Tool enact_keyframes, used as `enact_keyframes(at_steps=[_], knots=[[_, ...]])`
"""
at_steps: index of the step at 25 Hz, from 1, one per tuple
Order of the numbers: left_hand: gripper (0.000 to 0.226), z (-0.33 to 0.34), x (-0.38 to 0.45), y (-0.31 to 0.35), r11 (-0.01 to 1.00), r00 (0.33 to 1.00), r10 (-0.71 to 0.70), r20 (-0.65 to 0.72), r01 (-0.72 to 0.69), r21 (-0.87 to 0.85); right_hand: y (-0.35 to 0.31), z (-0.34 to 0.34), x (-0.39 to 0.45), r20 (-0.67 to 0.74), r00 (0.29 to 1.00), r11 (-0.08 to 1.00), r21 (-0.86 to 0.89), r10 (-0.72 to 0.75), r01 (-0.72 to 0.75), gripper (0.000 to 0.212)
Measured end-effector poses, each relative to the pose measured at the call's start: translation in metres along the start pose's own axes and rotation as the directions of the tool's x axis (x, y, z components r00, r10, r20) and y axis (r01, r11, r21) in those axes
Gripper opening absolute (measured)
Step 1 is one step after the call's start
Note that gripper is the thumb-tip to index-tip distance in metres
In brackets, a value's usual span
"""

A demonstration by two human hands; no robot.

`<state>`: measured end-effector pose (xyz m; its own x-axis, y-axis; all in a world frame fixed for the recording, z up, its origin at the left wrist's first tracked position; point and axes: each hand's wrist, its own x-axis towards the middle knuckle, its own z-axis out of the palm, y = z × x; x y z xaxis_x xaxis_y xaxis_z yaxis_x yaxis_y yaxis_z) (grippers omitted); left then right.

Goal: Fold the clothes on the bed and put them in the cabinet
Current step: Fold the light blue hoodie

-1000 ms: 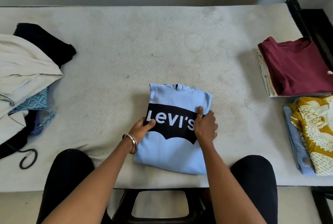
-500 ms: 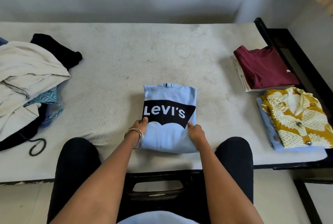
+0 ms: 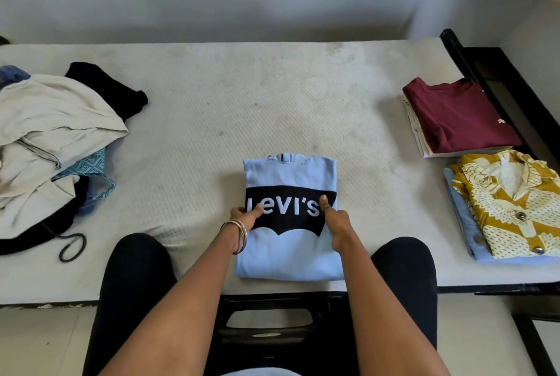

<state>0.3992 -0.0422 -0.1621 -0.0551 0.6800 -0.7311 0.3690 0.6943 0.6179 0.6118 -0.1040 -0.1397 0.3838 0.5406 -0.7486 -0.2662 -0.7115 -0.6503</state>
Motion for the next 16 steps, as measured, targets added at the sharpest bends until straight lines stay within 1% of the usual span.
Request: enact_keyframes(at_steps=[2, 4, 6, 8, 11, 14, 15, 16], knots=[[0.048, -0.001, 0.001, 0.011, 0.978, 0.988, -0.043, 0.150, 0.072, -0.197, -0.005, 0.000, -0.001, 0.014, 1.000, 0.997, 0.078, -0.006, 0.005, 0.032], [0.038, 0.003, -0.001, 0.030, 0.939, 0.968, 0.006, 0.251, 0.080, -0.334, -0.022, -0.008, 0.002, 0.041, 0.999, 0.987, 0.159, -0.031, 0.024, 0.025], [0.040, 0.020, -0.003, 0.051, 0.882, 0.953, 0.117, 0.281, 0.031, -0.471, -0.047, -0.022, 0.008, 0.040, 0.994, 0.974, 0.210, -0.099, 0.088, 0.018], [0.039, 0.044, -0.006, 0.079, 0.816, 0.937, 0.241, 0.254, -0.053, -0.575, -0.081, -0.041, 0.016, -0.004, 0.976, 0.949, 0.235, -0.217, 0.212, 0.015], [0.041, 0.090, 0.007, 0.141, 0.757, 0.890, 0.378, 0.257, -0.137, -0.639, -0.145, -0.079, 0.047, -0.060, 0.927, 0.902, 0.215, -0.371, 0.375, 0.012], [0.045, 0.138, 0.034, 0.209, 0.713, 0.834, 0.479, 0.273, -0.188, -0.676, -0.206, -0.121, 0.089, -0.092, 0.883, 0.862, 0.191, -0.461, 0.470, 0.010], [0.042, 0.153, 0.043, 0.226, 0.713, 0.825, 0.493, 0.276, -0.201, -0.671, -0.220, -0.133, 0.106, -0.114, 0.870, 0.854, 0.168, -0.479, 0.492, 0.011], [0.040, 0.171, 0.058, 0.241, 0.735, 0.829, 0.488, 0.274, -0.221, -0.641, -0.234, -0.144, 0.128, -0.146, 0.860, 0.853, 0.121, -0.490, 0.507, 0.015]])
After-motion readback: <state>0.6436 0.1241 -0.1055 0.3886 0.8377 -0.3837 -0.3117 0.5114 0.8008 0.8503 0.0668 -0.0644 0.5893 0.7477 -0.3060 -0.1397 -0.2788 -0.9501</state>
